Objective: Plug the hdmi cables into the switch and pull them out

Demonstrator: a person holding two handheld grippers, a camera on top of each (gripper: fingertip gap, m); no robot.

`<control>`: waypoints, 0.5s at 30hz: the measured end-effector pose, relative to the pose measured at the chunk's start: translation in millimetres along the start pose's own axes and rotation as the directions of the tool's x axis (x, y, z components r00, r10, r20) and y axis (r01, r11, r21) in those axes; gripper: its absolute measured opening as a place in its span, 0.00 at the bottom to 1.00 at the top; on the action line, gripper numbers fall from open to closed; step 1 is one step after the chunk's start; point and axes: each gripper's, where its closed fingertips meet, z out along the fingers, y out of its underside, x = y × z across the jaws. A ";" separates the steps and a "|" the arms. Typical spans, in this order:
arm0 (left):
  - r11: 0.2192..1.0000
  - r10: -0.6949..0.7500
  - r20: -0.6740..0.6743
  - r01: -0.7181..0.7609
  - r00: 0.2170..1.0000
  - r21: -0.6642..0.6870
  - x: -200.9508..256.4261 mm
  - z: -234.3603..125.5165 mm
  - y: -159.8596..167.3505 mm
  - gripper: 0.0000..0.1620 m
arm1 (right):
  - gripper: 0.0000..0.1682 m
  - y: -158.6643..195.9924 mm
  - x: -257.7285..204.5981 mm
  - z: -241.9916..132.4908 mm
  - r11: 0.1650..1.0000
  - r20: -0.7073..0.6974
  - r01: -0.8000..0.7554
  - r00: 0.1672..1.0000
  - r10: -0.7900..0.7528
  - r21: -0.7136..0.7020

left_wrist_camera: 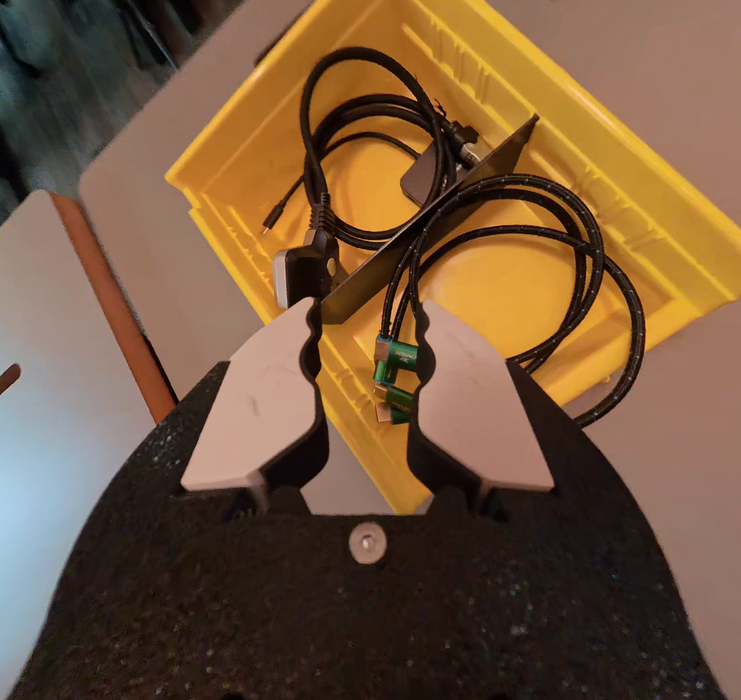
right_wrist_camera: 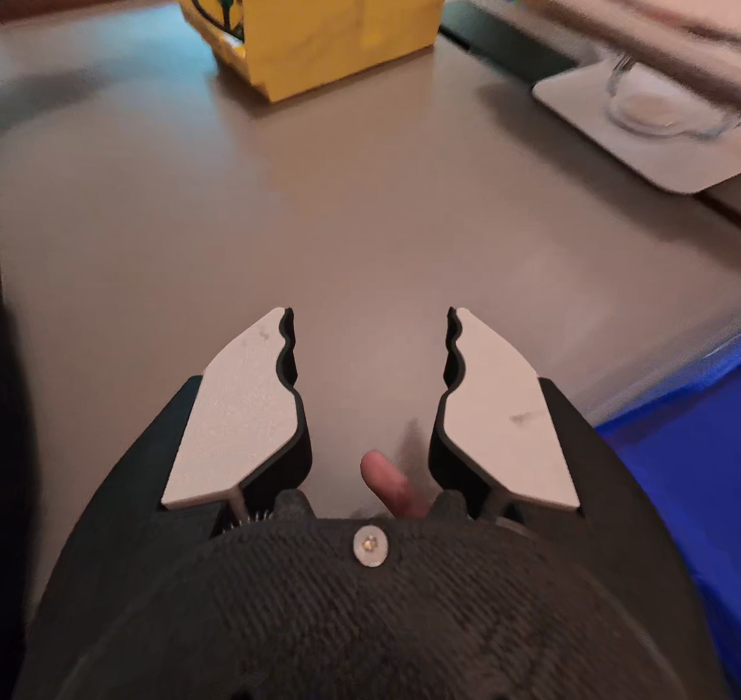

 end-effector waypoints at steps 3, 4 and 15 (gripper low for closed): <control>0.996 0.050 0.012 -0.048 0.999 -0.081 -16.3 18.3 -18.5 0.28 | 0.44 19.3 -6.4 3.8 0.997 0.009 -0.068 0.998 0.068 -0.046; 0.992 0.061 0.001 -0.060 0.998 -0.110 -19.8 26.4 -24.8 0.28 | 0.44 21.3 -5.7 4.4 0.995 0.001 -0.094 0.996 0.094 -0.041; 0.802 0.026 -0.047 -0.049 0.999 -0.595 -32.1 125.6 -13.0 0.26 | 0.44 32.8 6.8 -10.6 0.989 -0.089 -0.130 0.988 0.124 -0.065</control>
